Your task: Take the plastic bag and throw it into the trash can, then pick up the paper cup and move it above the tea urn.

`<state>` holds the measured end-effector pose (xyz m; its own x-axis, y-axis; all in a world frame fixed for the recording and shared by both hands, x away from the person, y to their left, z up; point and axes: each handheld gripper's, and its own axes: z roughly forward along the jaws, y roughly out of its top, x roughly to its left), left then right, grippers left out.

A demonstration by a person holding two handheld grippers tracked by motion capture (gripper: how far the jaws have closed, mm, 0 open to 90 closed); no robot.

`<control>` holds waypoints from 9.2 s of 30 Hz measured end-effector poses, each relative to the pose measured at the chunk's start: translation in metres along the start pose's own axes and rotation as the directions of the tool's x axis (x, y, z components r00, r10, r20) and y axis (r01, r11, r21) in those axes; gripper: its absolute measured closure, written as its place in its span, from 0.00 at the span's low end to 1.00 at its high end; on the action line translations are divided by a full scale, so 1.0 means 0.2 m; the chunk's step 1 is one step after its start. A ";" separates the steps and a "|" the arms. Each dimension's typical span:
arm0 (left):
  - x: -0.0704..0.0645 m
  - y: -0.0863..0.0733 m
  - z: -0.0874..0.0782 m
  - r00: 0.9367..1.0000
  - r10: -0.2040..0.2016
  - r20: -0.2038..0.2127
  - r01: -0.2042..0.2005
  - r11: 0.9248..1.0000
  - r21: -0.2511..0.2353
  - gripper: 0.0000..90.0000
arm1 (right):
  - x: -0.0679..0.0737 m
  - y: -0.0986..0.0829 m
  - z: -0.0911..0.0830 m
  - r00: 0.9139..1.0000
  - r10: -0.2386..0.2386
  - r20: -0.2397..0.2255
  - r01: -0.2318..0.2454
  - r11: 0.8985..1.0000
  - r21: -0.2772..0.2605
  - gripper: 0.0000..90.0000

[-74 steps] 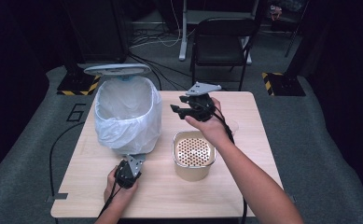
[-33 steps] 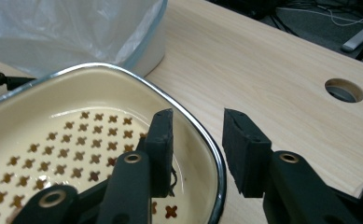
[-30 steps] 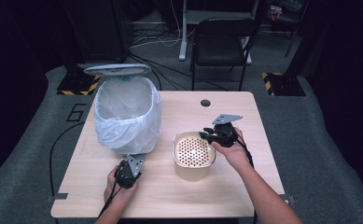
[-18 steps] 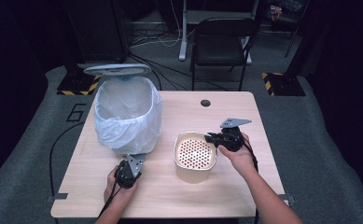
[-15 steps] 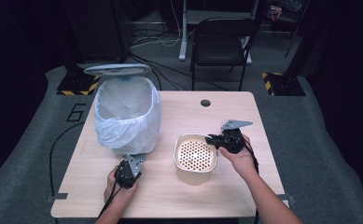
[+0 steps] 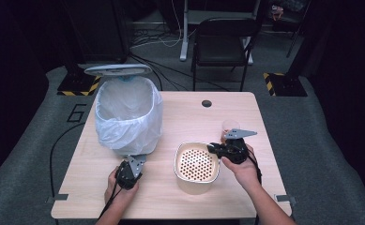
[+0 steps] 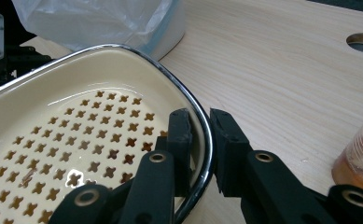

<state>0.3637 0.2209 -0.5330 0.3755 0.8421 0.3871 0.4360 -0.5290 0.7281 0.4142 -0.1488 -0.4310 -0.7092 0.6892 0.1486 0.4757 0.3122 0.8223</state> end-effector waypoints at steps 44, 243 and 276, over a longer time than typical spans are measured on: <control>0.00 0.00 0.00 1.000 -0.004 -0.004 0.004 1.000 -0.004 0.71 | -0.32 0.03 -0.11 0.966 0.055 0.254 -0.042 0.997 -0.057 0.28; 0.00 0.00 0.00 1.000 0.000 0.000 0.000 1.000 0.000 0.72 | 0.11 0.30 -0.10 0.594 -0.802 0.058 0.801 0.584 -0.127 0.55; 0.01 0.00 0.00 1.000 0.016 -0.009 -0.016 1.000 0.001 0.72 | 0.44 0.10 -0.08 -0.295 -0.924 0.244 0.938 -0.231 0.258 0.61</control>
<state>0.3638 0.2217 -0.5321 0.3751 0.8345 0.4035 0.4307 -0.5424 0.7214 0.3531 -0.0926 -0.3938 -0.1031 -0.3320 -0.9376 -0.6409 0.7431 -0.1926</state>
